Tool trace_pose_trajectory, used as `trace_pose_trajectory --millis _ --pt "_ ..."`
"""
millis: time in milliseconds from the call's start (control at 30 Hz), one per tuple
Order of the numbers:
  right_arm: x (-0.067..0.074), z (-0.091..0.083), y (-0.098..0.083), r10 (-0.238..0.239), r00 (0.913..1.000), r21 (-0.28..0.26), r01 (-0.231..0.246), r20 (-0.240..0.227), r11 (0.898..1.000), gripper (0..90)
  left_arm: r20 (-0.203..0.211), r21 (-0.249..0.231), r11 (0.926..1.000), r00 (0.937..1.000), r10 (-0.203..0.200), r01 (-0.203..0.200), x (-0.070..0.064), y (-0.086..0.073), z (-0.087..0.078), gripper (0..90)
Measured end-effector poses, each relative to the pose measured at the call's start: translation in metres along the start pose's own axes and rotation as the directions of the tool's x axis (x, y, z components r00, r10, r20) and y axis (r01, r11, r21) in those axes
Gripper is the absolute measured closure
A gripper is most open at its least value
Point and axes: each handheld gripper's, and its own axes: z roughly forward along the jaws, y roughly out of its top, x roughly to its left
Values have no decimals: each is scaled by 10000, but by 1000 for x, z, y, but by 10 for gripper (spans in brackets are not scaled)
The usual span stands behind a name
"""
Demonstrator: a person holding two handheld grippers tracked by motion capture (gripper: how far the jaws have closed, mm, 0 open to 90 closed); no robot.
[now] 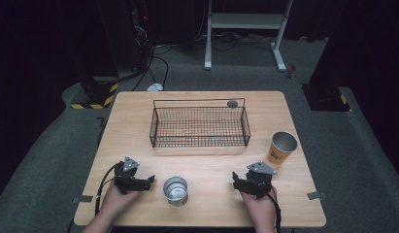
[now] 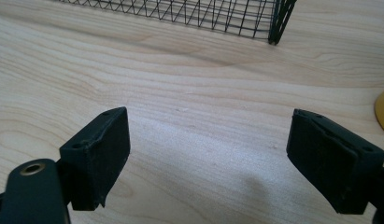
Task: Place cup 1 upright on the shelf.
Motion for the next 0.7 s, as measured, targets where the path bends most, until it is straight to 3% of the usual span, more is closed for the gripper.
trace_pose_trajectory --millis 100,533,700 --pt "-1 -2 1 179 9998 -90 -179 -18 9998 141 3 -6 10000 10000 1 -1 0 0 0 7" --pt "-7 -9 1 9 10000 -310 -6 88 9995 175 -8 3 10000 10000 32 -32 0 0 0 7" --pt "-10 -14 1 161 9996 -400 -151 228 9991 188 13 -7 10000 10000 16 -16 0 0 0 7"
